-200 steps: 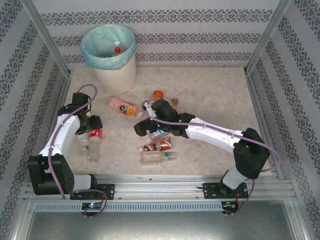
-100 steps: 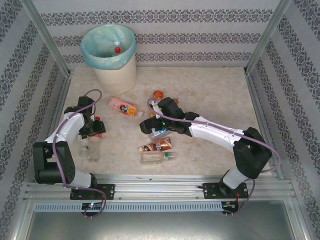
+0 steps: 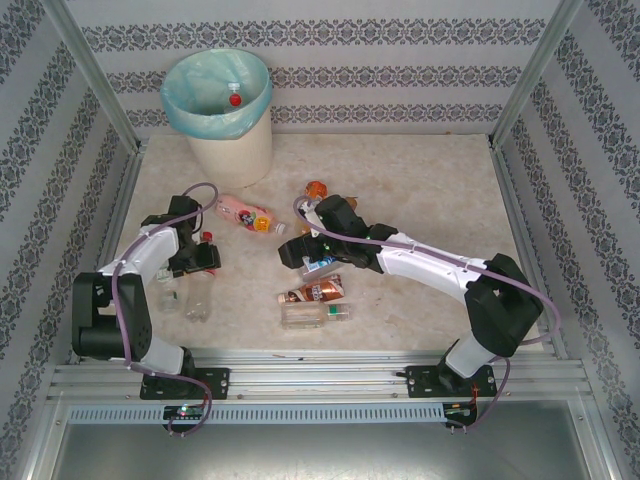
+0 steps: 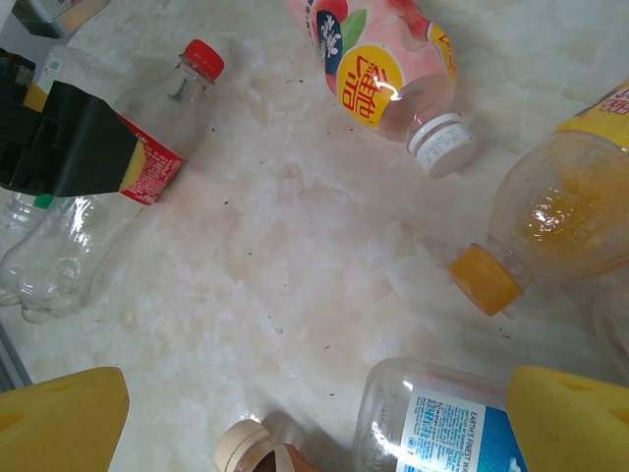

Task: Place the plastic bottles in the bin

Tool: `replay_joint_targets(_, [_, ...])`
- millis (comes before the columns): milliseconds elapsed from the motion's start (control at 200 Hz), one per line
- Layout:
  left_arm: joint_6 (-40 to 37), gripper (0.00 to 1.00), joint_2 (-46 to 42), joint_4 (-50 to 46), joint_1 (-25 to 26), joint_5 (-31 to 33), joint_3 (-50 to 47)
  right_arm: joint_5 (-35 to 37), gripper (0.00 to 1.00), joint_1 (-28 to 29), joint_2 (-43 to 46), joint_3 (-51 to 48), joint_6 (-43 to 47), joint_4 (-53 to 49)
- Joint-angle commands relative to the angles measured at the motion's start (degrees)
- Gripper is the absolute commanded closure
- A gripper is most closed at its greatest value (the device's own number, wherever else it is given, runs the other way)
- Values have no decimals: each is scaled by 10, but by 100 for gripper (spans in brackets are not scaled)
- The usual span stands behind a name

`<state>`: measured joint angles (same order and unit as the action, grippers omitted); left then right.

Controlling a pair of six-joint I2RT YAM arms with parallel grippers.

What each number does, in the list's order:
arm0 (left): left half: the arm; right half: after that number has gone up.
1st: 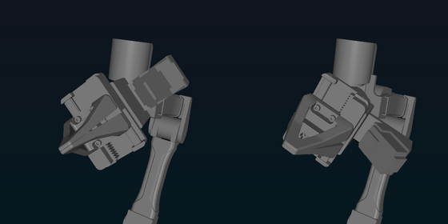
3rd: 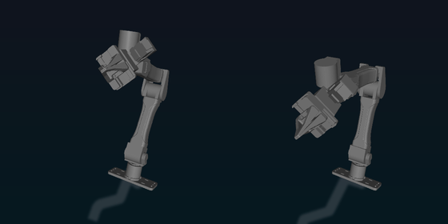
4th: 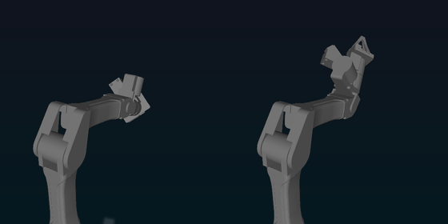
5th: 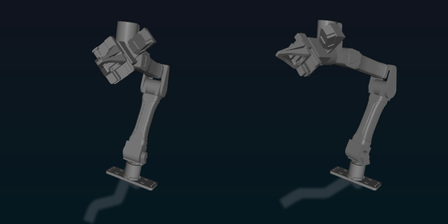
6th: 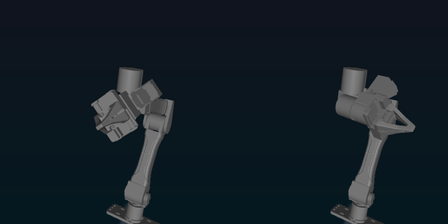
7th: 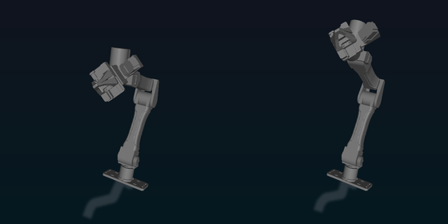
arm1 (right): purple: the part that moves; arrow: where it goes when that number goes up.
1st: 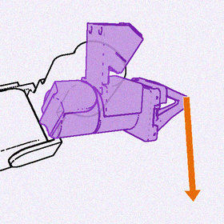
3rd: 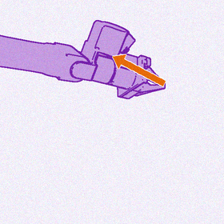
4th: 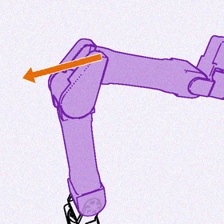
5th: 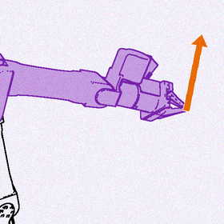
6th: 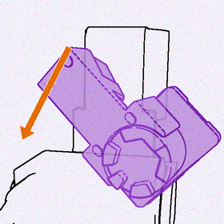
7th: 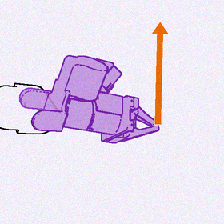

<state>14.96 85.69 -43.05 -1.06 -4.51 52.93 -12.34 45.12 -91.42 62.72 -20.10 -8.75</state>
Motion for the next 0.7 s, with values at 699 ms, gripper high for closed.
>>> replay_joint_targets(699, [-49,52,-160,5,17,-108,17,42,2,26,35,32,-14,-11])
